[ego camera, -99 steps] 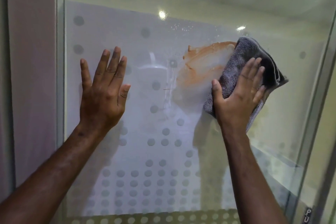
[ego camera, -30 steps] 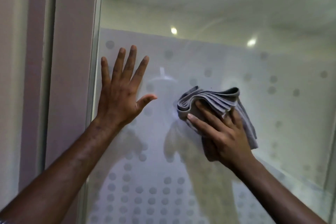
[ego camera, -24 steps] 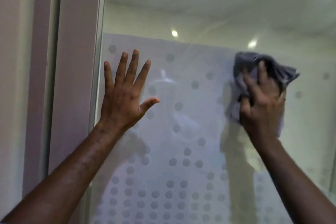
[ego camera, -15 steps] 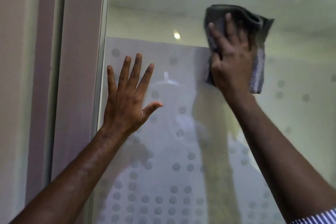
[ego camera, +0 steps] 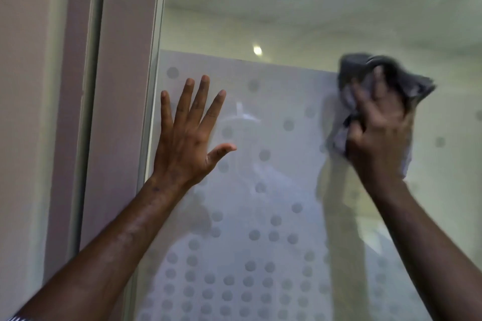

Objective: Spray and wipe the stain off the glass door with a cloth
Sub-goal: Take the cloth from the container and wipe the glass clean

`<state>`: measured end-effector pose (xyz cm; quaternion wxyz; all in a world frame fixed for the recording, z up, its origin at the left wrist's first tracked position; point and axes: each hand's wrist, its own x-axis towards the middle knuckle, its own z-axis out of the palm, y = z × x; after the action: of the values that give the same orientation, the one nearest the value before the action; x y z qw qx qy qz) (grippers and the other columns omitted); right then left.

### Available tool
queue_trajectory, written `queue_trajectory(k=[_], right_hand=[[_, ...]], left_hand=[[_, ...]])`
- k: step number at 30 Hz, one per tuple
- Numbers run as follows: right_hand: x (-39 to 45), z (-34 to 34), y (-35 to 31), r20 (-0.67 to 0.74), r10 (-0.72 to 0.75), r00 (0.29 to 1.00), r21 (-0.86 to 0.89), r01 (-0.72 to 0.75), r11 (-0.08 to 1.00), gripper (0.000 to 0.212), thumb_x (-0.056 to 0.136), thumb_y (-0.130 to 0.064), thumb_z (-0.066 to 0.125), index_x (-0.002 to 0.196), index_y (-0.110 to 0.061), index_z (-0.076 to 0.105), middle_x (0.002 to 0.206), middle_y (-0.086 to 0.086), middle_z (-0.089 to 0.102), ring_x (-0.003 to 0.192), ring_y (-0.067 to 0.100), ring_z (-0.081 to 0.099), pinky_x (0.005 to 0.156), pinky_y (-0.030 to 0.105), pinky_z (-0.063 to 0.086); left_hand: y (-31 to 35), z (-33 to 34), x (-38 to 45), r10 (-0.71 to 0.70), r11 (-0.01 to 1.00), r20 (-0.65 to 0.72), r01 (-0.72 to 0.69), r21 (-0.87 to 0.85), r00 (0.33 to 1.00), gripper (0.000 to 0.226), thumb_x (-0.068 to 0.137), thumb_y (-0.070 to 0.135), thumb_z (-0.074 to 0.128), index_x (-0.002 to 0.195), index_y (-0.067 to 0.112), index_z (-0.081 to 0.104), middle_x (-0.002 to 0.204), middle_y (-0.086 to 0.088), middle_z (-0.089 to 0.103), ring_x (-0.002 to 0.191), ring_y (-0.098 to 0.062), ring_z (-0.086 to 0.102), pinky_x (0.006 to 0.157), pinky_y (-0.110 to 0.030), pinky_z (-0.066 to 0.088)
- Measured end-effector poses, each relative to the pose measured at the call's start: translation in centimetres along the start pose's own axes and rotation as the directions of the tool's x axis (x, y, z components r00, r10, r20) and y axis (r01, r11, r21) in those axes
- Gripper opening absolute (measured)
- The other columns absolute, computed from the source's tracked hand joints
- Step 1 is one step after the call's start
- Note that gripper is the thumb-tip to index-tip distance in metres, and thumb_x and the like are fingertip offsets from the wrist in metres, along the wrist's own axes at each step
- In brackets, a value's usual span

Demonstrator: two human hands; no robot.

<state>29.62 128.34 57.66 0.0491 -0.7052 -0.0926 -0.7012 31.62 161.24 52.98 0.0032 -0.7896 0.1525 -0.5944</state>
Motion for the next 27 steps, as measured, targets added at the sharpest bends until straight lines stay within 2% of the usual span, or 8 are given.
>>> queue_trajectory(k=[2,4,9,14,17,21,24,27], right_hand=[[3.5,0.1,-0.6,-0.027,0.206,0.978,0.038,-0.205,0.978,0.069,0.088,-0.018,0.045,0.156,-0.025,0.045,0.170,0.009,0.027,0.156,0.033,0.027,0.125,0.054,0.022],[5.9,0.7,-2.2,-0.030,0.258,0.966,0.053,-0.256,0.965,0.066,0.094,-0.021,0.045,0.159,-0.031,0.039,0.172,0.005,0.022,0.159,0.030,0.021,0.126,0.049,0.021],[5.9,2.0,-8.0,0.060,-0.059,0.996,0.107,0.052,0.993,0.068,0.091,-0.021,0.046,0.157,-0.032,0.042,0.171,0.005,0.024,0.159,0.035,0.018,0.128,0.052,0.016],[-1.2,2.6,-10.5,0.234,-0.450,0.862,0.102,0.439,0.893,0.058,0.104,-0.031,0.045,0.161,-0.033,0.034,0.172,0.001,0.022,0.156,0.039,0.025,0.126,0.061,0.016],[-0.8,2.0,-9.3,0.227,-0.433,0.872,0.069,0.429,0.900,0.060,0.100,-0.022,0.048,0.159,-0.033,0.039,0.171,-0.001,0.023,0.153,0.037,0.034,0.122,0.063,0.023],[1.7,2.2,-12.1,0.189,-0.250,0.949,0.093,0.237,0.967,0.070,0.089,-0.024,0.042,0.158,-0.032,0.040,0.173,-0.002,0.020,0.155,0.038,0.027,0.126,0.063,0.012],[-0.5,2.8,-13.5,0.195,-0.316,0.929,0.101,0.301,0.948,0.068,0.093,-0.030,0.039,0.161,-0.028,0.035,0.172,0.000,0.023,0.157,0.037,0.023,0.126,0.064,0.012],[-4.3,3.3,-13.1,0.172,-0.429,0.887,0.095,0.418,0.903,0.063,0.098,-0.029,0.044,0.160,-0.023,0.037,0.166,0.004,0.038,0.152,0.037,0.035,0.126,0.063,0.014]], left_hand=[[0.0,0.1,0.0,-0.002,1.000,-0.004,0.002,0.011,1.000,0.101,0.090,0.085,-0.003,0.166,0.022,0.015,0.175,-0.011,0.006,0.163,-0.033,0.003,0.126,-0.069,0.001],[0.0,0.2,0.0,-0.002,1.000,-0.012,0.002,0.011,1.000,0.101,0.089,0.085,-0.003,0.166,0.022,0.015,0.175,-0.012,0.006,0.163,-0.033,0.003,0.126,-0.069,0.001],[-0.1,0.3,0.0,0.000,1.000,-0.030,0.001,0.022,1.000,0.102,0.089,0.085,-0.004,0.166,0.021,0.016,0.175,-0.013,0.008,0.163,-0.034,0.005,0.126,-0.069,0.001],[-0.1,0.3,-0.2,0.006,0.999,-0.027,-0.005,0.039,1.000,0.100,0.091,0.084,-0.001,0.166,0.021,0.016,0.175,-0.014,0.009,0.162,-0.035,0.006,0.126,-0.069,0.003],[-0.1,0.4,-0.6,0.008,0.999,-0.028,-0.007,0.041,1.000,0.102,0.089,0.085,-0.003,0.166,0.021,0.017,0.175,-0.014,0.010,0.162,-0.035,0.006,0.127,-0.068,0.002],[-0.1,0.5,-0.6,0.007,0.999,-0.027,-0.005,0.050,1.000,0.103,0.089,0.086,-0.003,0.166,0.021,0.017,0.175,-0.013,0.009,0.162,-0.035,0.006,0.127,-0.067,0.002],[-0.2,0.7,-0.6,0.013,0.998,-0.047,-0.010,0.056,0.999,0.103,0.089,0.086,-0.002,0.166,0.020,0.015,0.175,-0.013,0.009,0.163,-0.034,0.005,0.127,-0.067,0.002],[-0.3,0.7,-0.7,0.023,0.999,-0.056,-0.021,0.038,0.998,0.109,0.085,0.087,-0.006,0.166,0.018,0.016,0.175,-0.014,0.009,0.163,-0.034,0.005,0.126,-0.069,0.004]])
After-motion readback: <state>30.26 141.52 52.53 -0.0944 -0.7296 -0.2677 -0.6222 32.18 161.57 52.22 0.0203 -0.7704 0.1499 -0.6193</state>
